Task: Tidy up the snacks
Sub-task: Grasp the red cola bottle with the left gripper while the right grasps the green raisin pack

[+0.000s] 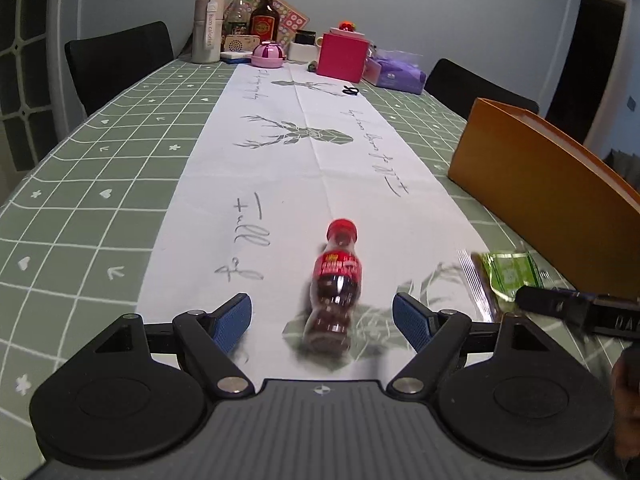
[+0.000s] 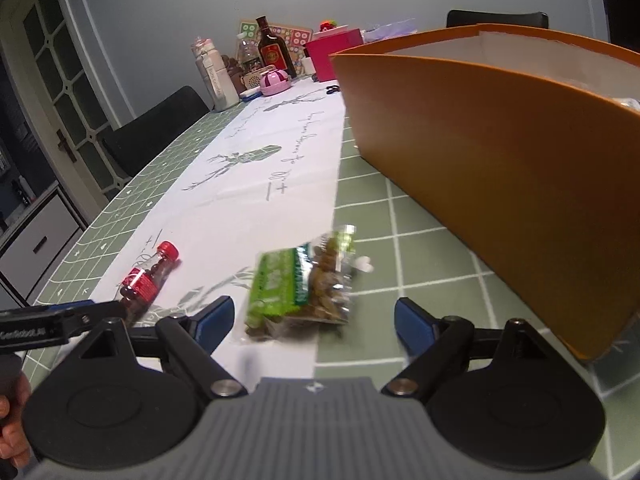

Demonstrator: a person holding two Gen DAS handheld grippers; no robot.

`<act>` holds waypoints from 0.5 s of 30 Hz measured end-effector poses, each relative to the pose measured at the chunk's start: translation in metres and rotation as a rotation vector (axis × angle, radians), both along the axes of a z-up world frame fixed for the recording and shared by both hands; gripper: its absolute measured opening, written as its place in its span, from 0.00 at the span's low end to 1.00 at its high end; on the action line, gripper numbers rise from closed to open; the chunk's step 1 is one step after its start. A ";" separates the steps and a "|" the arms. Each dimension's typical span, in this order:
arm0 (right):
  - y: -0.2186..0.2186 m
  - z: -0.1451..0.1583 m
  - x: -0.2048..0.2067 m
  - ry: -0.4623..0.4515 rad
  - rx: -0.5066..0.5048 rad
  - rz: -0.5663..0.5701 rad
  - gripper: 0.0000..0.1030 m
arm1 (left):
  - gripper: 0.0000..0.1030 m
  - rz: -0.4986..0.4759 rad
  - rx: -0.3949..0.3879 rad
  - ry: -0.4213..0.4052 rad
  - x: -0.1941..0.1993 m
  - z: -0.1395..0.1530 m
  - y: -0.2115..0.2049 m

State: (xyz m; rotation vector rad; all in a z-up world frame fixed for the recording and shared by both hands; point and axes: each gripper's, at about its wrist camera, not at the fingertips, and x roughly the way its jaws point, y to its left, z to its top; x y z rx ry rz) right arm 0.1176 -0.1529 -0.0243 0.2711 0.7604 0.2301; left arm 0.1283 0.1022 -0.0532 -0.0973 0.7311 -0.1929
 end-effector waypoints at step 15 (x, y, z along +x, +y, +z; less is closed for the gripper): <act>0.033 -0.008 0.026 -0.044 -0.132 -0.019 0.83 | 0.77 0.048 0.129 -0.034 0.018 -0.016 -0.029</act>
